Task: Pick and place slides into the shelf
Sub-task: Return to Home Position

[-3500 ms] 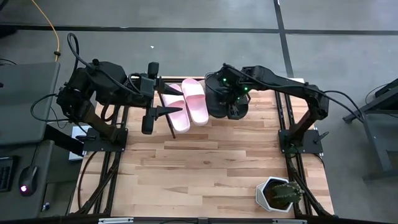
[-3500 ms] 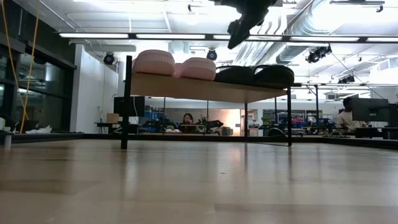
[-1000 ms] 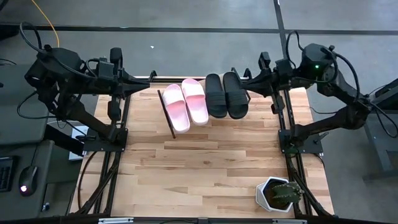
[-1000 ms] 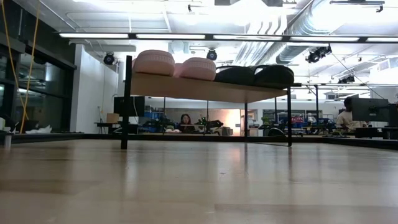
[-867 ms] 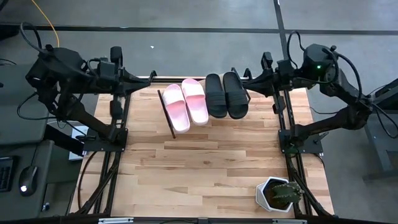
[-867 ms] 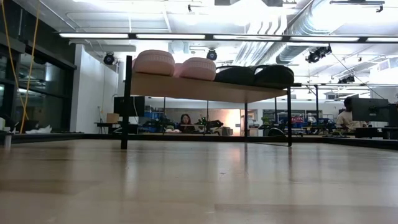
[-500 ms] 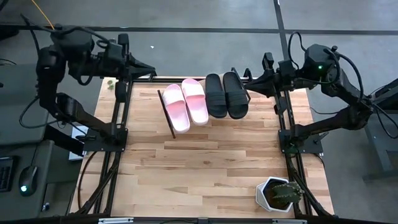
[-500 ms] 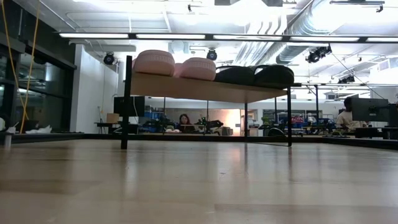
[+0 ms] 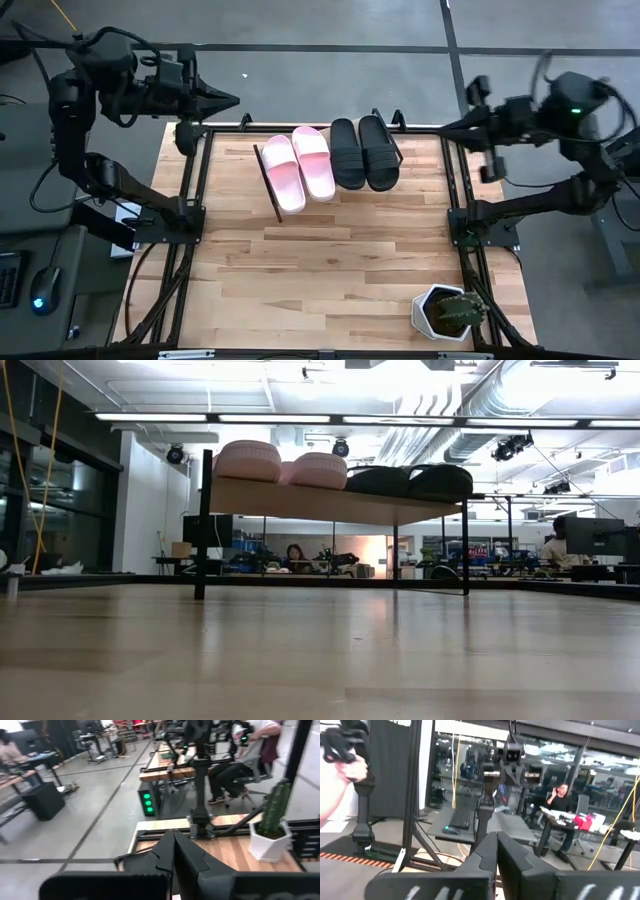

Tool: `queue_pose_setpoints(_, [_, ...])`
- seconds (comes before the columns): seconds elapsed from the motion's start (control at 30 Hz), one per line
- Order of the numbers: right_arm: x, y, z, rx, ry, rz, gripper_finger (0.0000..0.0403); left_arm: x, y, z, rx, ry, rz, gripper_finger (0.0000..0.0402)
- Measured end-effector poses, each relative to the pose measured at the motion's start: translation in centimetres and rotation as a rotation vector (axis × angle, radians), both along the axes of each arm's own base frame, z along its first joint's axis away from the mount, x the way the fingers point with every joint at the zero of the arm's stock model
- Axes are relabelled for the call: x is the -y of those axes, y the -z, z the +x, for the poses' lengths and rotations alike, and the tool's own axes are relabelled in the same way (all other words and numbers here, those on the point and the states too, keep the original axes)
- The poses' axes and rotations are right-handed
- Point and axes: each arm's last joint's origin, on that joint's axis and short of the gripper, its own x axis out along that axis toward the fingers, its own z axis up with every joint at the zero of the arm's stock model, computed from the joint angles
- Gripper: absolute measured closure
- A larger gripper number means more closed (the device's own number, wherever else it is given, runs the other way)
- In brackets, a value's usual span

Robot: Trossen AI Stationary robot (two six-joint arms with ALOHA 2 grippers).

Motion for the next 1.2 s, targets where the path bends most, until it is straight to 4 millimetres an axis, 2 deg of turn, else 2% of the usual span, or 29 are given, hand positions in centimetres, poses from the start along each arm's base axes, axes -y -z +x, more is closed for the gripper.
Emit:
queue_pose_setpoints(0.23, [-0.7, 0.3, -4.1, -0.007, 0.05, 0.009, 0.0403, 0.5, -0.6, -2.9, 0.055, -0.001, 0.016, 0.0402])
queue_pose_setpoints(0.53, [-1.2, 0.4, -7.0, 0.021, 0.059, 0.0, 0.0403, 2.2, -1.0, -6.0, 0.109, 0.001, 0.02, 0.0402])
queue_pose_setpoints(0.73, [-1.7, 0.6, -9.6, 0.052, 0.066, -0.023, 0.0403, 3.9, -0.9, -9.3, 0.133, -0.057, 0.037, 0.0402])
queue_pose_setpoints(0.97, [-2.1, 1.3, -11.6, 0.039, 0.071, -0.01, 0.0403, 5.8, 0.4, -12.8, 0.164, -0.09, 0.043, 0.0402])
queue_pose_setpoints(1.2, [-2.2, 1.6, -12.1, 0.022, 0.068, 0.014, 0.0403, 7.1, 2.5, -15.2, 0.238, -0.107, 0.045, 0.0401])
